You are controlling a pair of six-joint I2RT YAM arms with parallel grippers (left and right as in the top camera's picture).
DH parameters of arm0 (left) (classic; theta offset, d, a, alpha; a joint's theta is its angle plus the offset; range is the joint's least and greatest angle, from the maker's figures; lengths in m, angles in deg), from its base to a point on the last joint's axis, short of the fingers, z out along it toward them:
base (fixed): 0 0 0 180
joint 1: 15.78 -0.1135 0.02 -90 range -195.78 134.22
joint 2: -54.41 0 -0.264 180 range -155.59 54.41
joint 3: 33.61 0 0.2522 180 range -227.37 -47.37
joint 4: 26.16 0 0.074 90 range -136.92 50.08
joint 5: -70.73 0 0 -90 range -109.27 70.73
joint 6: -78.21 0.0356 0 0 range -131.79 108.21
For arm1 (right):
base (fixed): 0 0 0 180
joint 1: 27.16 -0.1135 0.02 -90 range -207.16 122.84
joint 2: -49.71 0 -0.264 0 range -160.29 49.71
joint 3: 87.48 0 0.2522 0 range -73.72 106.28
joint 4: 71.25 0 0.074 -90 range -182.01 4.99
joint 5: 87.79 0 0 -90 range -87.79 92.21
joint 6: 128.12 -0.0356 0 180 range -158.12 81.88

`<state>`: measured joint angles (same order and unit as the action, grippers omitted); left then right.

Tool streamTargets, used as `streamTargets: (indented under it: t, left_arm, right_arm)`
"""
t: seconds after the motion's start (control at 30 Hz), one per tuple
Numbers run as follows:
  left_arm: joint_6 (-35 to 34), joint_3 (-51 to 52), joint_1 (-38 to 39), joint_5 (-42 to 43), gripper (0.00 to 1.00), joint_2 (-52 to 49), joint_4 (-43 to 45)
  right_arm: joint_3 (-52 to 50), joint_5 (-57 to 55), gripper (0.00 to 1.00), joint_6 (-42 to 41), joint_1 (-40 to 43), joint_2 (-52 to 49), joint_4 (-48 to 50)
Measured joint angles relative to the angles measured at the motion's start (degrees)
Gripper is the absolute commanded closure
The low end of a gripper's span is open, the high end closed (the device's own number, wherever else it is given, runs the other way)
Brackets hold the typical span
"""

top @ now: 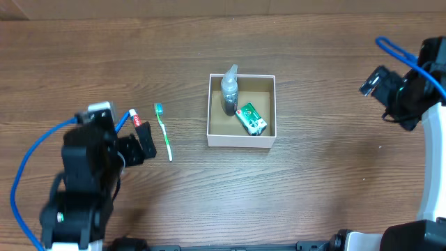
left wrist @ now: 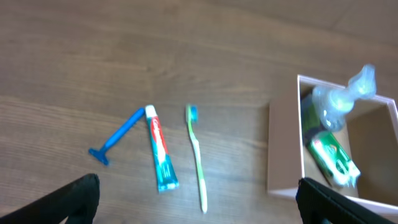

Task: Pack container
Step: 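Reach the left gripper to the green toothbrush and grasp it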

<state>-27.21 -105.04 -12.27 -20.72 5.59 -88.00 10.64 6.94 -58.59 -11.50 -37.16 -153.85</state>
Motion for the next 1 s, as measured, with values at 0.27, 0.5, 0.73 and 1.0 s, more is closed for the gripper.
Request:
streamTargets:
  t: [0.27,0.5,0.73,1.0]
  left_arm:
    - [-1.62,-21.53,6.12,0.20,0.00,-29.75,-11.04]
    - [-10.58,-22.01,6.27,2.19,0.00,-47.67,-13.20]
    - [-14.73,-21.16,6.27,4.55,0.00,-59.93,-11.06]
    - [-14.82,-21.27,6.27,5.31,0.13,-68.74,-8.76]
  right_arm:
    - [-8.11,0.37,0.00,0.98,-0.02,-0.13,0.87]
    - [-8.11,0.37,0.00,1.68,0.00,-0.13,0.85]
    - [-8.11,0.35,0.00,1.90,0.00,-0.13,0.87]
    - [-8.11,0.37,0.00,2.27,-0.02,-0.13,0.90]
